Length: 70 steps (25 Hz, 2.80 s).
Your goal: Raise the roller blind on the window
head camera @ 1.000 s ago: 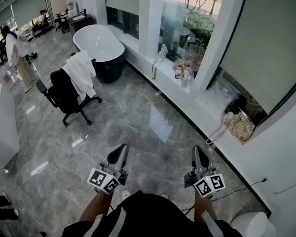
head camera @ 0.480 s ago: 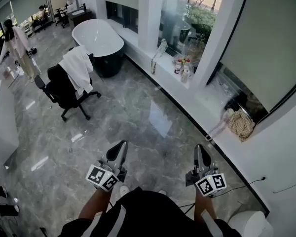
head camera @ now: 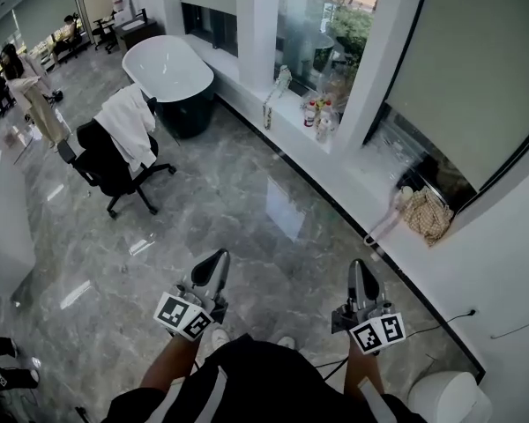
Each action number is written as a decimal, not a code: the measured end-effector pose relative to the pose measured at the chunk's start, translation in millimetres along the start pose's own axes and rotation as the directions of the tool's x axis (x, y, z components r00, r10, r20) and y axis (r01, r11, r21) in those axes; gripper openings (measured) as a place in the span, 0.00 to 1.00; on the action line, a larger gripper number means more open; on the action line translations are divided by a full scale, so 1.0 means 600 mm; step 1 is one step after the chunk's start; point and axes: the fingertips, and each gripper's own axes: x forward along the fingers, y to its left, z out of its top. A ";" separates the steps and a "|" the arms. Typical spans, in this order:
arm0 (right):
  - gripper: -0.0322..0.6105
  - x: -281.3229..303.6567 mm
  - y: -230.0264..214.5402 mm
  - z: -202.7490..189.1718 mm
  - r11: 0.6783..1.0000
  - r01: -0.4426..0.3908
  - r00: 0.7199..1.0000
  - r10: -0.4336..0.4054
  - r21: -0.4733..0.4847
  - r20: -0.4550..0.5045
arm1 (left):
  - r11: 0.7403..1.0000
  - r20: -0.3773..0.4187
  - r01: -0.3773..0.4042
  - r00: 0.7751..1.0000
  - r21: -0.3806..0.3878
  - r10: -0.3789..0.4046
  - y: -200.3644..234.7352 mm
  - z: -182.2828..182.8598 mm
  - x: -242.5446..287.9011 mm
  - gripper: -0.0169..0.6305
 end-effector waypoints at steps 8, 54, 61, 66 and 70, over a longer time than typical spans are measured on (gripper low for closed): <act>0.05 -0.108 -0.097 0.032 0.997 0.045 0.999 -0.046 -0.058 -0.028 | 0.988 -0.035 0.145 0.989 -0.061 -0.147 -0.133 -0.059 0.097 0.03; 0.05 -0.011 -0.483 0.165 0.784 0.617 0.777 -0.593 -0.070 0.210 | 0.789 -0.059 0.588 0.794 -0.178 -0.605 -0.170 -0.177 0.731 0.03; 0.05 -0.007 -0.614 0.252 0.797 0.597 0.783 -0.555 -0.089 0.281 | 0.781 -0.045 0.608 0.784 -0.143 -0.619 -0.264 -0.195 0.839 0.03; 0.05 -0.027 -0.690 0.289 0.793 0.600 0.781 -0.552 -0.107 0.293 | 0.763 -0.055 0.629 0.765 -0.145 -0.641 -0.338 -0.234 0.906 0.03; 0.05 -0.070 -0.730 0.323 0.774 0.621 0.768 -0.568 -0.125 0.297 | 0.714 -0.032 0.675 0.722 -0.183 -0.691 -0.429 -0.253 0.958 0.03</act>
